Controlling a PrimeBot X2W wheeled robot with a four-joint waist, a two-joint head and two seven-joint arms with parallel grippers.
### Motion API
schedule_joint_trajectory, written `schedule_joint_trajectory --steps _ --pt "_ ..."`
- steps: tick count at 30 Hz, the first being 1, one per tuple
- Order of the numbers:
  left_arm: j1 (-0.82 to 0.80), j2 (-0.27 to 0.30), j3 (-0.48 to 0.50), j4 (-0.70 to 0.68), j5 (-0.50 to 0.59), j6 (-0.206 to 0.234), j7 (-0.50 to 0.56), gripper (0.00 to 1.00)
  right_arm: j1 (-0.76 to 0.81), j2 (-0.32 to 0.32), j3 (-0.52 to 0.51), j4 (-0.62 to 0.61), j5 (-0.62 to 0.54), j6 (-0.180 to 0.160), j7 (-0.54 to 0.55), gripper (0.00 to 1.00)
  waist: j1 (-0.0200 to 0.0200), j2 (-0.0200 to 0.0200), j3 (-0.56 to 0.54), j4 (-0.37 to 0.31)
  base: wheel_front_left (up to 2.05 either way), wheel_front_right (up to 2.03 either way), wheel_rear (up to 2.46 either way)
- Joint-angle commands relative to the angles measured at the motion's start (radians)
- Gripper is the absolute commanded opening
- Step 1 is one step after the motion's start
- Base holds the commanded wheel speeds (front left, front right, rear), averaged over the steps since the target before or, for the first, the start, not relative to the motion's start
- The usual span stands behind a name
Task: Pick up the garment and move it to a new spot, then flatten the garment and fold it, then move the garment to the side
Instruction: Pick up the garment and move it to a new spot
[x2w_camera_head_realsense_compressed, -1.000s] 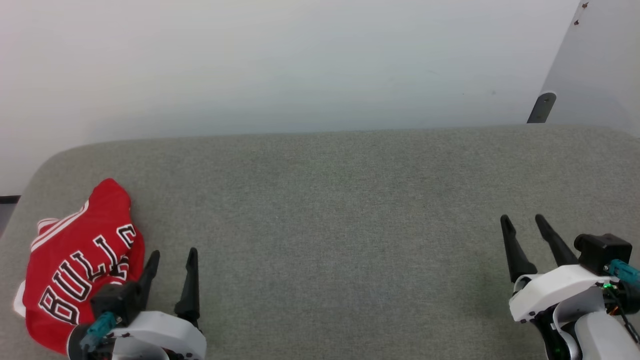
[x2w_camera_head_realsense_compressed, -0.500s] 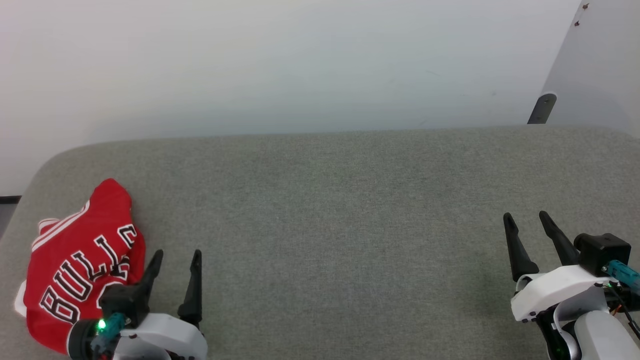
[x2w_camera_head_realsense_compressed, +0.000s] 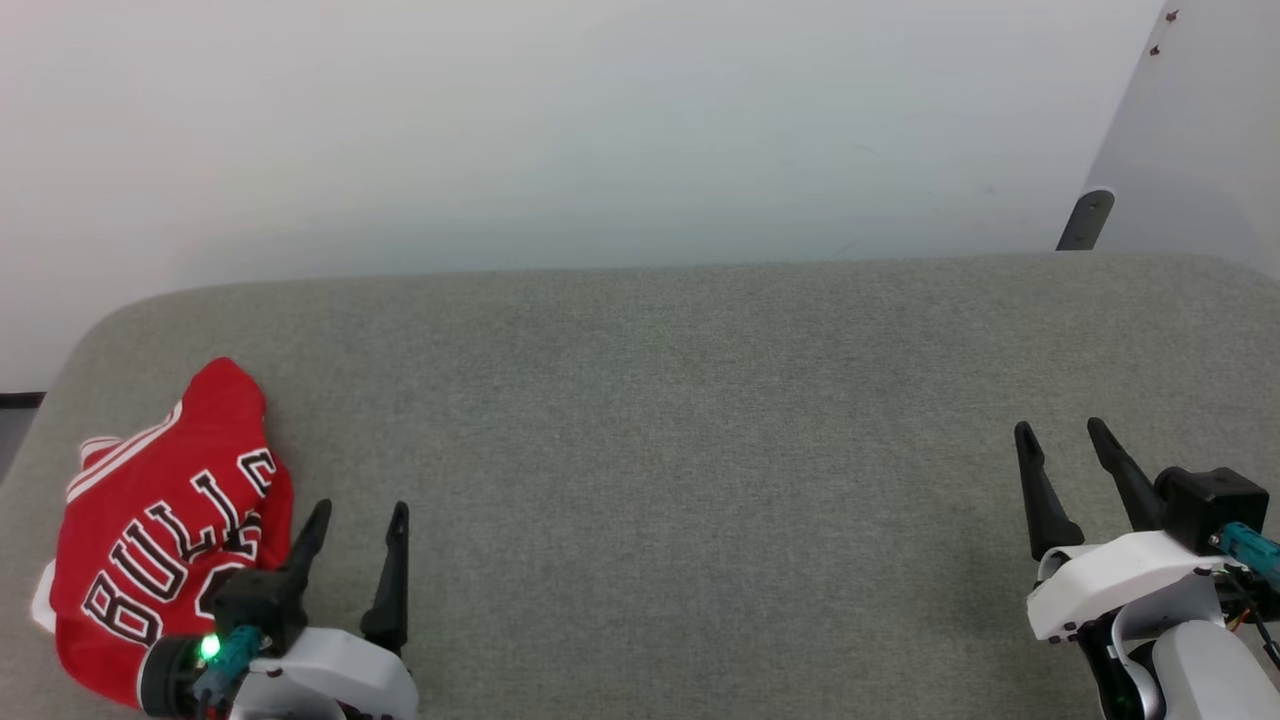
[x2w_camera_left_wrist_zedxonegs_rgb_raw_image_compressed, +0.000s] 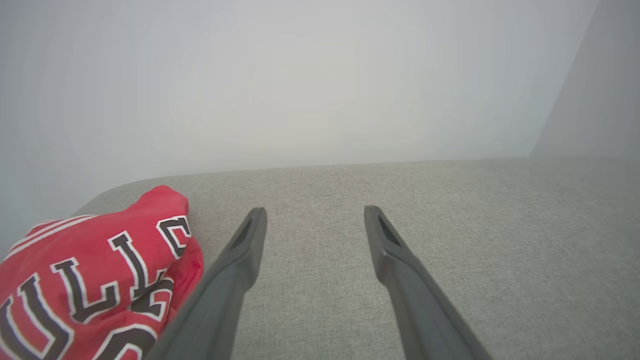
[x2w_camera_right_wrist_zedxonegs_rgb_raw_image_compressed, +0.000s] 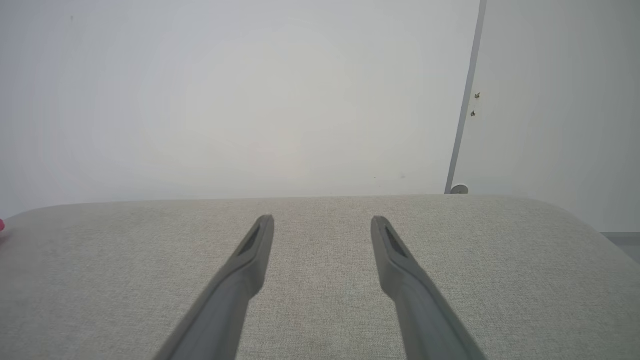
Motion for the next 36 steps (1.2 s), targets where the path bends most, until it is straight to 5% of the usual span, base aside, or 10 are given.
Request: schedule_joint_trajectory --steps 1,11,29,36 --pt "-0.009 0.001 -0.001 0.004 0.0 -0.005 0.0 1.0 0.003 0.004 -0.007 -0.002 0.002 0.001 -0.003 1.0 -0.0001 0.0 0.0 0.001 0.0 0.0 0.0" --pt "-0.008 -0.005 -0.001 0.012 -0.017 -0.006 0.0 1.0 0.028 0.014 0.0 -0.011 0.044 0.001 -0.007 1.0 -0.0001 0.0 0.001 0.083 0.0 0.0 0.0" --pt "0.036 -0.023 0.011 0.009 -0.019 0.021 0.0 1.0 0.039 0.031 0.073 -0.014 0.076 0.001 -0.011 1.0 -0.0001 0.0 -0.005 0.509 0.0 0.0 0.0" --pt "0.09 -0.051 0.09 -0.078 -0.059 0.067 0.0 1.0 -0.074 0.042 0.223 0.002 0.101 0.0 0.014 1.0 -0.0001 0.0 0.066 0.555 0.0 0.0 0.0"
